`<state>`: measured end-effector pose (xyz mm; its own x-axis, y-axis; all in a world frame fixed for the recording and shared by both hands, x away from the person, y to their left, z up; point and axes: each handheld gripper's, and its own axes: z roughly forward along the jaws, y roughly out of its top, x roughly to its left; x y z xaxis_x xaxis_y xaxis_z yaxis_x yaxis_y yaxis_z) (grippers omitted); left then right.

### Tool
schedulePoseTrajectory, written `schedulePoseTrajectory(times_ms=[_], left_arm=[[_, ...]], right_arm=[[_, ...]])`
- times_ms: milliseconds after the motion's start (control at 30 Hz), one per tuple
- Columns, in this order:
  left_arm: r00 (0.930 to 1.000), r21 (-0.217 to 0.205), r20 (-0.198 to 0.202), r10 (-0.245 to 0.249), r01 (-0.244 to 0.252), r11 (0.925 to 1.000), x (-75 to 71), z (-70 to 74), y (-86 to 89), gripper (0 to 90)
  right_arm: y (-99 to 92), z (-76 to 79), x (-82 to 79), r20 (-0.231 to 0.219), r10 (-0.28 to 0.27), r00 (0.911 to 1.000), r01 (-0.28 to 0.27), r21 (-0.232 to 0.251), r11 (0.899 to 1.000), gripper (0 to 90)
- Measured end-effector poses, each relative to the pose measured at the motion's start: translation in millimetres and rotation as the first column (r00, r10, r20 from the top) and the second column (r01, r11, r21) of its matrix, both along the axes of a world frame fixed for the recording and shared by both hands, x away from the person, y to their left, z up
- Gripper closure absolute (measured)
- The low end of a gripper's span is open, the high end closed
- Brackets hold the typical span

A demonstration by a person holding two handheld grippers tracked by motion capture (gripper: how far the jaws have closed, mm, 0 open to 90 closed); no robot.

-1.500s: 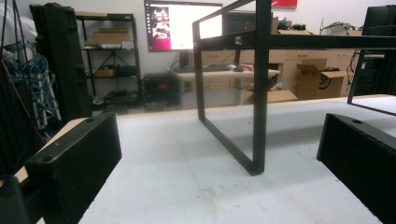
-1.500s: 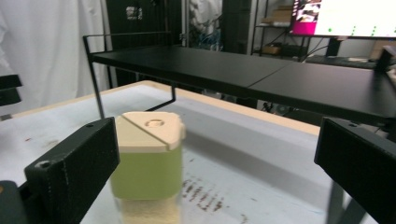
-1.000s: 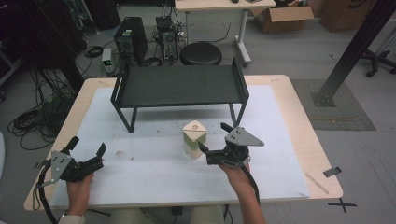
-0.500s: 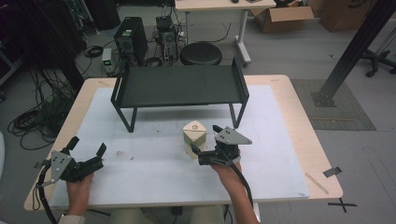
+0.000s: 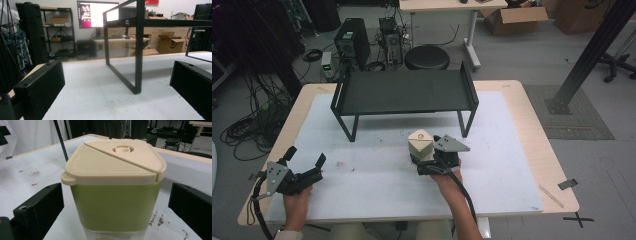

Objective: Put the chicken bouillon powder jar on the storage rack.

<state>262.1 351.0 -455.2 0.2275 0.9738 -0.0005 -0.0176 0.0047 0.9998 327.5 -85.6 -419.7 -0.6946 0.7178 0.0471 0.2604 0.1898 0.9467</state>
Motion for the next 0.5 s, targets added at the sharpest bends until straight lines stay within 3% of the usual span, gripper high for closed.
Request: schedulePoseTrajectory(times_ms=[500], left_arm=[[1.0000,-0.003,0.003,0.000,0.000,1.0000,-0.3,-0.1,0.4,0.3]], right_arm=[[12.9,-8.3,10.9,-0.024,-0.012,0.9996,0.011,-0.033,0.999,0.9]])
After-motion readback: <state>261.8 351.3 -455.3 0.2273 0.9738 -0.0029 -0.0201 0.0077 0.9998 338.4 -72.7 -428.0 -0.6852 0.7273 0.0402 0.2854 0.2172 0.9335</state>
